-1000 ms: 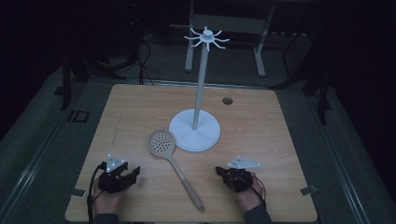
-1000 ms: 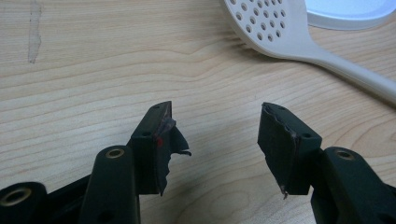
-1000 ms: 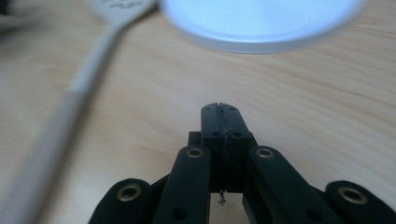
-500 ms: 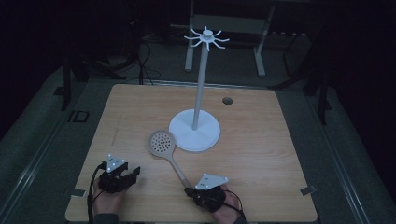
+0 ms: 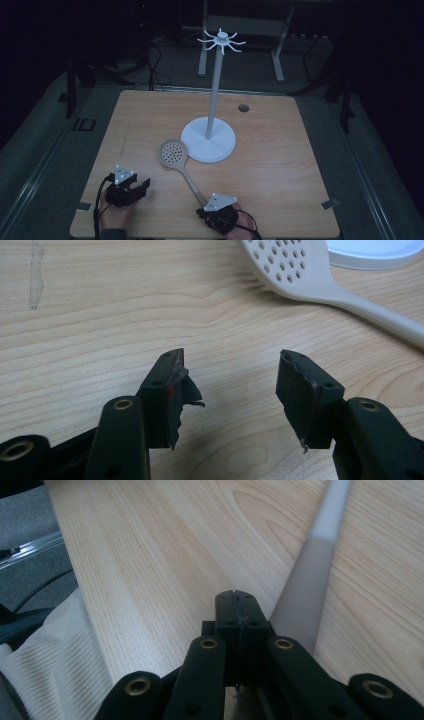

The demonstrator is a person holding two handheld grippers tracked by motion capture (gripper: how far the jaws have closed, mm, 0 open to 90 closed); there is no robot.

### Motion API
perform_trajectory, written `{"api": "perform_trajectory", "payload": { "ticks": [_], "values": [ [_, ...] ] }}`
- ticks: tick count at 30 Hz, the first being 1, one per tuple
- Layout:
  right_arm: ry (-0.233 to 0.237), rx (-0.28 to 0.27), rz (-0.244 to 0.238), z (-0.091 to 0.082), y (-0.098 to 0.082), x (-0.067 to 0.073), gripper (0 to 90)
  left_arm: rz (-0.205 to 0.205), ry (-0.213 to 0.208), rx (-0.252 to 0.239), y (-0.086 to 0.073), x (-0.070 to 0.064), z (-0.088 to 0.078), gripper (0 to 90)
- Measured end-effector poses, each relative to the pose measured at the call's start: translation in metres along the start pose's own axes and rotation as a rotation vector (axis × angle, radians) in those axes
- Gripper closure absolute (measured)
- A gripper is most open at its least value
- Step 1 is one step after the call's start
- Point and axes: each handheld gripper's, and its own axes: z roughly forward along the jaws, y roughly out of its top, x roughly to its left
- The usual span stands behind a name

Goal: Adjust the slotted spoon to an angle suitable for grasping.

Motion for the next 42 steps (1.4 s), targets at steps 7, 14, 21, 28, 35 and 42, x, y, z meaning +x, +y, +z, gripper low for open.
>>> {"api": "perform_trajectory", "payload": {
  "ticks": [7,14,21,28,35,42],
  "values": [
    [-0.044,0.011,-0.022,-0.006,-0.004,-0.003,90.0,-0.003,-0.001,-0.003,0.000,0.000,-0.001,45.7],
    [-0.152,0.026,0.082,-0.027,-0.015,-0.042,90.0,-0.003,-0.002,-0.004,0.000,0.000,-0.001,45.6],
    [-0.236,0.005,0.179,-0.040,-0.024,-0.086,90.0,0.000,-0.004,-0.001,0.000,-0.001,0.000,45.7],
    [-0.300,-0.020,0.247,-0.049,-0.030,-0.115,90.0,-0.001,-0.004,-0.001,0.000,-0.001,0.000,45.7],
    [-0.372,-0.038,0.305,-0.061,-0.038,-0.137,89.5,0.000,-0.006,-0.001,0.000,-0.001,0.000,45.7],
    [-0.400,-0.102,0.380,-0.080,-0.048,-0.155,88.2,-0.003,-0.010,-0.001,0.000,-0.001,0.000,45.7]
  ]
}}
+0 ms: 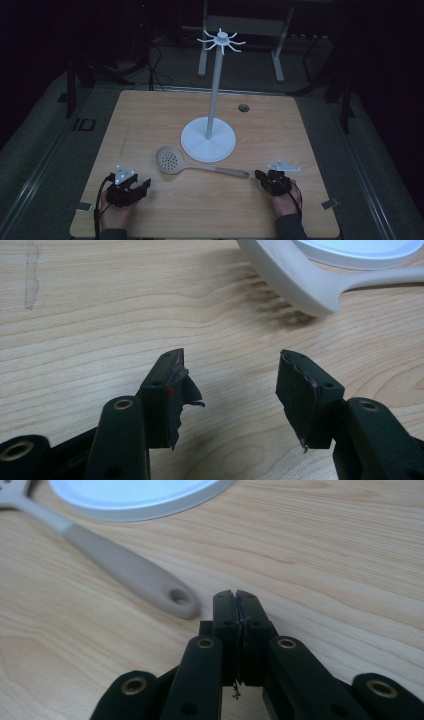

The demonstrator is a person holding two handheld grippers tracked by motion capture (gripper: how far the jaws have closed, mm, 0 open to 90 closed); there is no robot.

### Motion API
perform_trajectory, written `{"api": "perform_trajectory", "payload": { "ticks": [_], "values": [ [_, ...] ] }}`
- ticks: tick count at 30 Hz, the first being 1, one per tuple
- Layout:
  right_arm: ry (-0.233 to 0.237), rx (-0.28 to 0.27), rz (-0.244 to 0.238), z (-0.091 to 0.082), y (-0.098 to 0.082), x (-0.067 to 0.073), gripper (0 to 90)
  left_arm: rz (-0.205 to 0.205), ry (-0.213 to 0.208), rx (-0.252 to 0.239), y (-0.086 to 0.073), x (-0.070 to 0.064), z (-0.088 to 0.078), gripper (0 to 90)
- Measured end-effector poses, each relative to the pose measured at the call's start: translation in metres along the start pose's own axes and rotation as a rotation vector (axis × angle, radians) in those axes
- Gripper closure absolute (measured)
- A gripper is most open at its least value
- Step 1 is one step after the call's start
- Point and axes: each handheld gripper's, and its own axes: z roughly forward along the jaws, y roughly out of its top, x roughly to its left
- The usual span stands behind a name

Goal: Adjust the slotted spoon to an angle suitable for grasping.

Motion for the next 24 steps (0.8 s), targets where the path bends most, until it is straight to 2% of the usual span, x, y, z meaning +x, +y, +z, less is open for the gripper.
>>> {"api": "perform_trajectory", "payload": {
  "ticks": [3,7,10,15,20,24],
  "values": [
    [-0.006,-0.007,0.019,-0.001,0.000,-0.004,88.0,0.006,-0.005,-0.008,0.001,-0.002,-0.001,45.7],
    [-0.017,-0.017,0.004,-0.001,0.000,-0.007,86.5,0.026,-0.028,-0.023,0.008,-0.007,-0.004,45.7],
    [-0.024,-0.025,0.006,-0.001,0.000,-0.009,82.2,0.064,-0.050,-0.030,0.016,-0.012,-0.005,45.7],
    [-0.036,-0.040,0.014,-0.001,-0.001,-0.017,70.1,0.131,-0.081,-0.035,0.031,-0.019,-0.002,45.6],
    [-0.061,-0.043,0.018,-0.002,-0.002,-0.023,62.9,0.201,-0.116,-0.028,0.047,-0.028,0.005,45.3],
    [-0.080,-0.055,0.020,-0.003,-0.003,-0.028,56.2,0.248,-0.161,-0.017,0.060,-0.038,0.014,43.8]
  ]
}}
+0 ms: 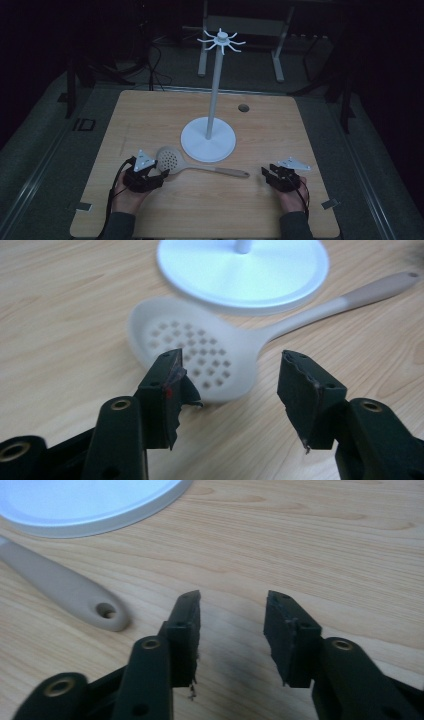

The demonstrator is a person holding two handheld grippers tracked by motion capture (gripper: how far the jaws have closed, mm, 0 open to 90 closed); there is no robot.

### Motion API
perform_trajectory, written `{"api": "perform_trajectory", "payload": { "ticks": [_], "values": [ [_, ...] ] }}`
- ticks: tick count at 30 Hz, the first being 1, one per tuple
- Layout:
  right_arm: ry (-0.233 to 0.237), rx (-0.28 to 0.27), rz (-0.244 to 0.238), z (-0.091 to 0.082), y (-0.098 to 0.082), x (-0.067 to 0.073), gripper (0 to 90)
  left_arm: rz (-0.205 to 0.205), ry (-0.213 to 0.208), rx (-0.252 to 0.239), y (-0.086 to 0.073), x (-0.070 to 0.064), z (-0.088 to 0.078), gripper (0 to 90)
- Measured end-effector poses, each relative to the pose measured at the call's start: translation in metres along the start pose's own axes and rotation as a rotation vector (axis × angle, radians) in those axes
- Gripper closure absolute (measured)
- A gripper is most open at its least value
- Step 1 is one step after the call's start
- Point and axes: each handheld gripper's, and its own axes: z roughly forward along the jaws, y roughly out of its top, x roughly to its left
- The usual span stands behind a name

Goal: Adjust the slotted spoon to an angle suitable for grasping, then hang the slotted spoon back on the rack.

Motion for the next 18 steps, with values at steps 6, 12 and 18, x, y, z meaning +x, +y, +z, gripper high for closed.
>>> {"api": "perform_trajectory", "payload": {
  "ticks": [6,12,18],
  "values": [
    [-0.028,0.010,0.019,0.000,-0.001,-0.010,53.2,0.066,-0.030,0.011,0.019,-0.008,0.015,42.9],
    [-0.075,-0.003,0.020,-0.004,-0.002,-0.017,52.9,0.117,-0.055,0.025,0.036,-0.013,0.027,43.2],
    [-0.084,-0.016,0.051,-0.007,-0.002,-0.024,53.3,0.162,-0.095,0.041,0.049,-0.020,0.039,43.5]
  ]
}}
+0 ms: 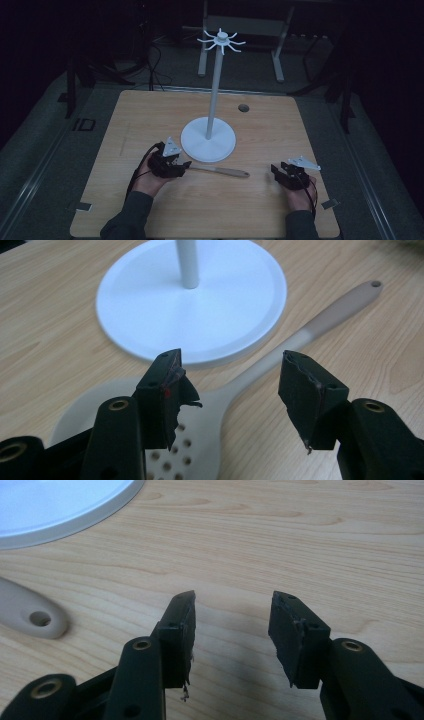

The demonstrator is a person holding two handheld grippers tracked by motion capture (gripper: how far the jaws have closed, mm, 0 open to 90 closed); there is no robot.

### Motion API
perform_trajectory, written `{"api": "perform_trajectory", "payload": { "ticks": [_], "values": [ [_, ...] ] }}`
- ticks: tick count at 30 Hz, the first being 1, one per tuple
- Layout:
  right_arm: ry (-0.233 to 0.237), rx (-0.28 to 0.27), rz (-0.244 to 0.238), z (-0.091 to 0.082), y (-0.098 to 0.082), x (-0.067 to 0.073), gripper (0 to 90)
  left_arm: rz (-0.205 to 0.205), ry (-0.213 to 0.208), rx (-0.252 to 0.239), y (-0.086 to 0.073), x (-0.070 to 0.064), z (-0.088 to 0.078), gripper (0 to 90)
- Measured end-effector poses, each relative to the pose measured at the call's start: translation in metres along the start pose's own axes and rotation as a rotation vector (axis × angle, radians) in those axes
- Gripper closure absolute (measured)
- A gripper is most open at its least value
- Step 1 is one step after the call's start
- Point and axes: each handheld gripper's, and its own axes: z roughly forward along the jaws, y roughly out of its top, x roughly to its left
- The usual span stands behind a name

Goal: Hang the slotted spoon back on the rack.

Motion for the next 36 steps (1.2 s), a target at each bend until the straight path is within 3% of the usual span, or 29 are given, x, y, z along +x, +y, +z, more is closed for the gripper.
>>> {"api": "perform_trajectory", "payload": {
  "ticks": [10,21,26,27,36],
  "values": [
    [-0.018,-0.011,0.021,-0.004,0.000,-0.006,54.9,0.081,-0.020,0.051,0.016,-0.006,0.019,45.4],
    [-0.019,-0.028,0.071,-0.009,0.002,-0.013,57.6,0.167,-0.075,0.093,0.032,-0.016,0.040,47.6],
    [-0.021,-0.029,0.076,-0.009,0.001,-0.014,57.4,0.183,-0.111,0.130,0.035,-0.019,0.051,48.8],
    [-0.020,-0.030,0.076,-0.009,0.001,-0.014,57.4,0.205,-0.123,0.155,0.036,-0.021,0.057,48.8],
    [-0.023,-0.024,0.071,-0.008,0.001,-0.014,56.9,0.230,-0.163,0.190,0.039,-0.032,0.075,51.1]
  ]
}}
